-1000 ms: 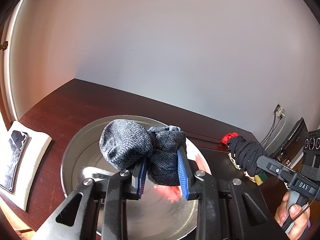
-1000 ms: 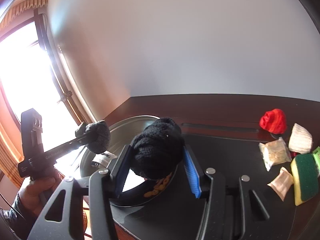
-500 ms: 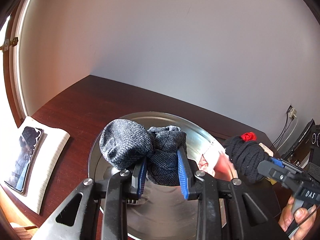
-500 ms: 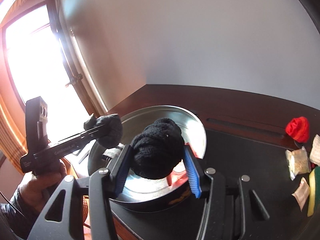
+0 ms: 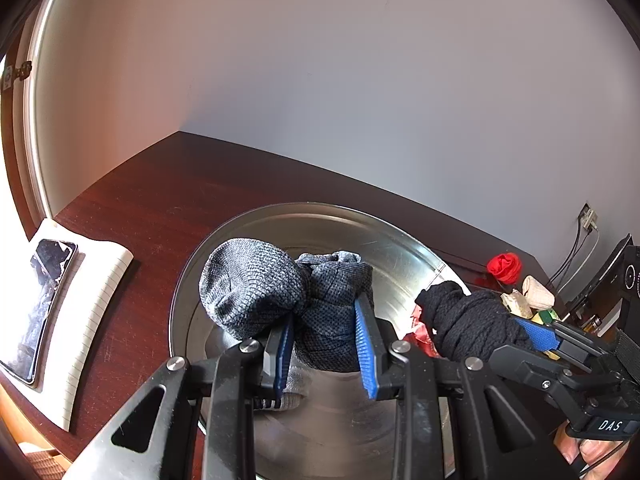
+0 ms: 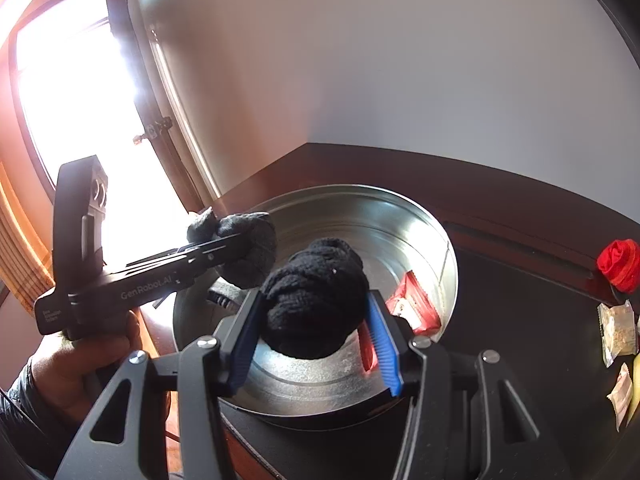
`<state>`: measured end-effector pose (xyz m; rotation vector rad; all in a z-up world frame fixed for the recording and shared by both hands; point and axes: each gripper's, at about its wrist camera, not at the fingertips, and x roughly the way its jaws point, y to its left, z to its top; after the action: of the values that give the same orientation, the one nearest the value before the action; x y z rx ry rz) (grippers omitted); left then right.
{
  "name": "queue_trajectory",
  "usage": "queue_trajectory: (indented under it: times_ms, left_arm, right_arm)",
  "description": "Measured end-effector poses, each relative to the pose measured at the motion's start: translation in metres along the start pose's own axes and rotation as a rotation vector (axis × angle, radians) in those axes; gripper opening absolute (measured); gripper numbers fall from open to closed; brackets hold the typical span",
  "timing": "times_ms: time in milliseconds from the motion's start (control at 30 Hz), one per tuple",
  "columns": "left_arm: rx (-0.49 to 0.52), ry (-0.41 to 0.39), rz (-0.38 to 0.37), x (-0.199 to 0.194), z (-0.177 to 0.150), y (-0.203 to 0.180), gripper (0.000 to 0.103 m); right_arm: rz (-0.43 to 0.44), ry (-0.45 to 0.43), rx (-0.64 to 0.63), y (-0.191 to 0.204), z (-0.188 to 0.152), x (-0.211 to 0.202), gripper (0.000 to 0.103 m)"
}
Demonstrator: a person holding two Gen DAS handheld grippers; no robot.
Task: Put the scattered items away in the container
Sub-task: 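Open both grippers to drop the socks into the basin, then move both grippers back toward the sponge and packets on the table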
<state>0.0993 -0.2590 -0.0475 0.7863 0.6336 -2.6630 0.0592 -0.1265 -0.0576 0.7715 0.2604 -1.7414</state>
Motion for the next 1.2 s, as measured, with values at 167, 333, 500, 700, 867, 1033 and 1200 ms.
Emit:
queue_trajectory:
  times_ms: [167,333,500,700,867,1033,1200]
  left_arm:
    - [-0.002,0.018,0.003,0.005,0.0,0.002,0.034]
    - [0.0,0.027,0.001,0.007,0.0,0.002,0.044]
    - [-0.013,-0.017,0.029,-0.002,0.0,0.001,0.08]
    - [-0.011,-0.052,0.03,-0.013,0.006,-0.005,0.083]
    - [0.017,-0.041,-0.004,-0.011,0.003,-0.026,0.083]
    - [0.061,-0.03,-0.056,-0.012,0.002,-0.054,0.083]
    - [0.129,-0.019,-0.106,-0.012,-0.001,-0.087,0.087]
  right_arm:
    - [0.001,0.005,-0.003,-0.001,0.001,-0.003,0.052]
    - [0.004,0.006,-0.001,-0.003,0.001,-0.008,0.052]
    - [0.007,-0.002,0.003,-0.005,-0.001,-0.014,0.06]
    - [-0.016,-0.073,0.031,-0.017,-0.003,-0.042,0.079]
    - [-0.06,-0.109,0.073,-0.033,-0.011,-0.066,0.084]
    - [-0.121,-0.125,0.116,-0.052,-0.022,-0.085,0.089]
    - [-0.167,-0.146,0.156,-0.07,-0.029,-0.104,0.09]
